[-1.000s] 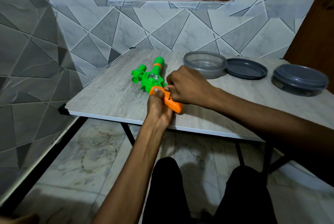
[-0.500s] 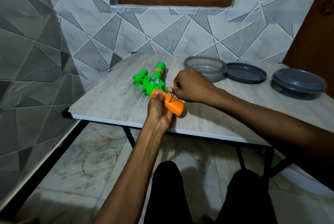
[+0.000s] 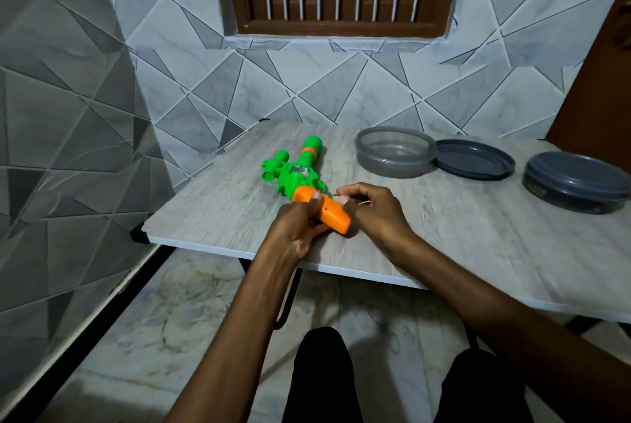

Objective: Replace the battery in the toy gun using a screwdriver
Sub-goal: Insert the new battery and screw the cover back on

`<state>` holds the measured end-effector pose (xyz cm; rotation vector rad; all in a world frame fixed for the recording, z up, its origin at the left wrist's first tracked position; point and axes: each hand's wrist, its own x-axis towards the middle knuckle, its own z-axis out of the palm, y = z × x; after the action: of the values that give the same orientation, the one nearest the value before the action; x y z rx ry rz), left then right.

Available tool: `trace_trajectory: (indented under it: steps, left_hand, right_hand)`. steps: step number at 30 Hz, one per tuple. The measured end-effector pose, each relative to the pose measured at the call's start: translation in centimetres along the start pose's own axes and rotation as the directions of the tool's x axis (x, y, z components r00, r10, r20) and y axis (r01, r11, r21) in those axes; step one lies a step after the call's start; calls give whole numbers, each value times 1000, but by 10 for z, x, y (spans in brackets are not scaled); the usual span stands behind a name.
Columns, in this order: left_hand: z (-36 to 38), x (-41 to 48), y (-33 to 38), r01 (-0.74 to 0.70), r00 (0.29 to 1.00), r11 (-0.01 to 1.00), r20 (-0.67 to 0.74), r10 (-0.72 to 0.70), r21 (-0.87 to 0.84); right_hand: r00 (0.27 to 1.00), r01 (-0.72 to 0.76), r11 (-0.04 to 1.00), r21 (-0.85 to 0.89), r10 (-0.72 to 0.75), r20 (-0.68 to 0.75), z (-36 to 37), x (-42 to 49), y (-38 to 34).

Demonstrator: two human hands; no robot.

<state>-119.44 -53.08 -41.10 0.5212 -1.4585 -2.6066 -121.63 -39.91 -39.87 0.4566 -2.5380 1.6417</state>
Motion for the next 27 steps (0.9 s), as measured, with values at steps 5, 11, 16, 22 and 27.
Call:
trace_trajectory:
  steps: [5,11,16,22,27]
  left_hand:
    - [-14,7,4,-37,992,998,-121,43,54]
    - [-29,19,10,-61,958,928,-240,159,368]
    - [-48,25,18,-72,917,711,-233,323,700]
    - [-56,28,18,-98,926,675,-181,331,731]
    - [-47,13,22,-98,857,427,-142,495,899]
  right_hand:
    - [977,211,914,-346,-191,90,8,2,0]
    - [981,189,911,-365,-190,35,19,19,-4]
    - [984,163,918,-362,-179,-13,28,30,1]
    - [984,169,917,-362,-177,11,36,29,8]
    - [990,137,957,-255,-123,71,22,26,2]
